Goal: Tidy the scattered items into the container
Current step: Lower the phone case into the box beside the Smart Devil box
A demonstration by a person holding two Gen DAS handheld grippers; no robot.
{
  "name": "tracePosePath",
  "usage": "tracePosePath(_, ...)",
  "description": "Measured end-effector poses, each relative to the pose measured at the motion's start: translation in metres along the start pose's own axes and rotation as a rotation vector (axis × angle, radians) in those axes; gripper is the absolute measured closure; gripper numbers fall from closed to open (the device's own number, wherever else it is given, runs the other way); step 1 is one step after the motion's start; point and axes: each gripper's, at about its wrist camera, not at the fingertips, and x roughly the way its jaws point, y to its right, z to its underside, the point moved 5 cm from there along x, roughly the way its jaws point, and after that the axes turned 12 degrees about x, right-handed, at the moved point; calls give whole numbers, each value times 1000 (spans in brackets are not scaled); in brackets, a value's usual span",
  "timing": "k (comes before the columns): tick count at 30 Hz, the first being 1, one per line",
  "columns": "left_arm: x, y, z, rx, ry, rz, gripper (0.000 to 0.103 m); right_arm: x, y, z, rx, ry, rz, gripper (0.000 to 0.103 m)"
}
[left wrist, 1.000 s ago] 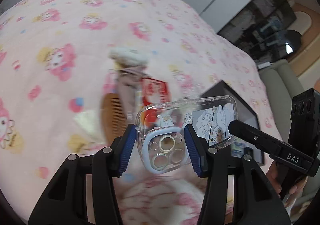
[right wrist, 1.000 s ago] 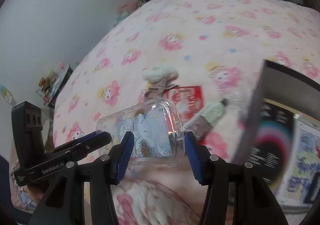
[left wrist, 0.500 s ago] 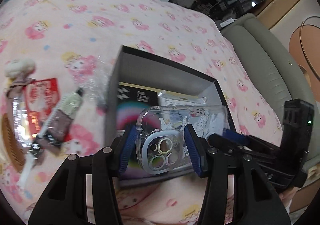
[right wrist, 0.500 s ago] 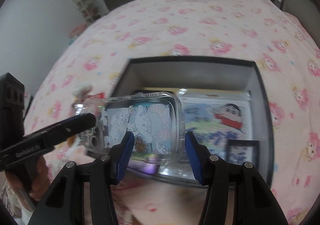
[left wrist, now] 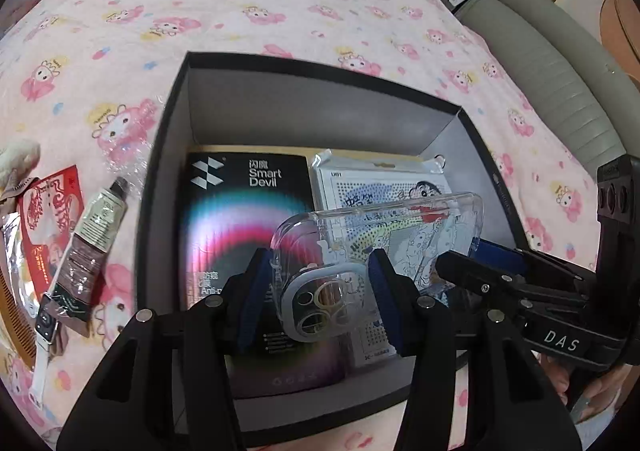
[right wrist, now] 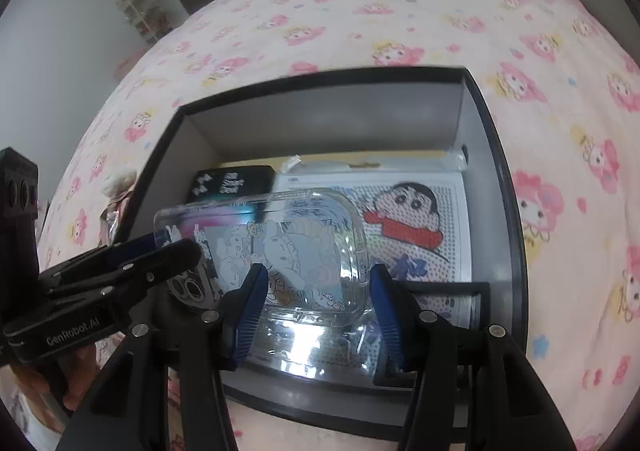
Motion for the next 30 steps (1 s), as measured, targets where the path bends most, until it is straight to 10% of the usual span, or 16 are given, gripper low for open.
tracePosePath(22,24,10,19,65,-42,-57,45,17,-1,22,-130,-36,164,51)
tracePosePath(30,20,14,18,91,-78,-126,46,16,6,19,-66,-111,63,52)
